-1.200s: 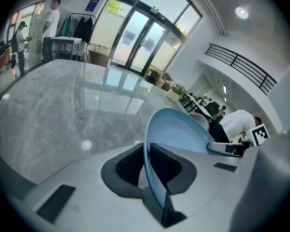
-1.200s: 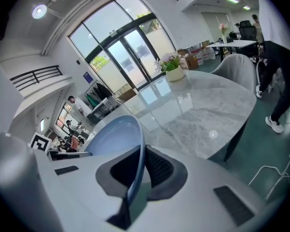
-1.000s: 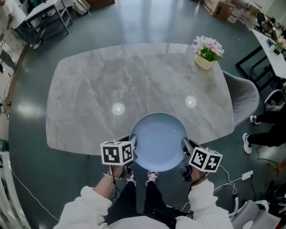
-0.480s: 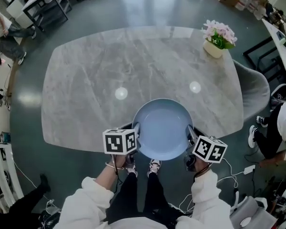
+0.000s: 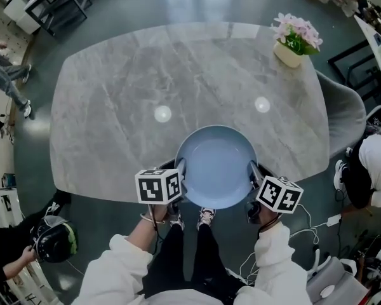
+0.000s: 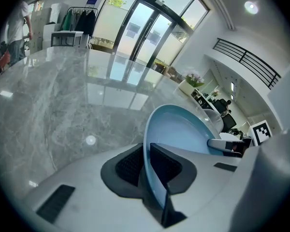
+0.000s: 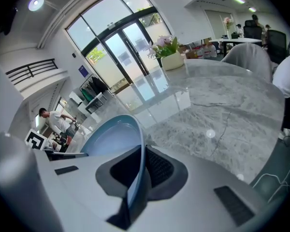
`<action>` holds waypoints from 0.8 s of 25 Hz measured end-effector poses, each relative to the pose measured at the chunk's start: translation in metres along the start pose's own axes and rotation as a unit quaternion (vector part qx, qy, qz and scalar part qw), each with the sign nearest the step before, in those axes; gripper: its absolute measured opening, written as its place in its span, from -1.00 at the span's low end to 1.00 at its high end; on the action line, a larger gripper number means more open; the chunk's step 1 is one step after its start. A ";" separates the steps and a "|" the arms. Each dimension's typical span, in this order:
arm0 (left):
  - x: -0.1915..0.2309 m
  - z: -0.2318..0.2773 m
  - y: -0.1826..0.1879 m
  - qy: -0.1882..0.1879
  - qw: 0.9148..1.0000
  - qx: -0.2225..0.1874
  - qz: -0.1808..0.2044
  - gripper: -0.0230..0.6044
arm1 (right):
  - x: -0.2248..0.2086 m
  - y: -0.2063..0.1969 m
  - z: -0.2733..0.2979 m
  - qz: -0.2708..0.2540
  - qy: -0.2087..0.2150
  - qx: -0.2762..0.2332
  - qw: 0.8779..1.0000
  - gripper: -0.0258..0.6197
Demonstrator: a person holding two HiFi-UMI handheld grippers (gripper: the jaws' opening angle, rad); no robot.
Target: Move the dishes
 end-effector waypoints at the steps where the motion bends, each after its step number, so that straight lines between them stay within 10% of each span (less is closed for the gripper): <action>1: 0.000 0.001 0.001 0.001 1.000 -0.001 0.001 -0.84 | -0.001 0.000 0.001 0.001 0.001 0.000 1.000 -0.69; 20: -0.004 0.007 0.003 0.003 1.000 -0.014 0.006 -0.84 | -0.007 0.000 0.011 -0.004 -0.006 0.015 1.000 -0.69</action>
Point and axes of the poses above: the fingertips, and each gripper's own axes: z forward along the fingers, x to its left, y out of its top, the point moved 6 cm from there along -z, backward along the fingers, and after that the axes turned 9 degrees about -z, right-handed, at the moved point
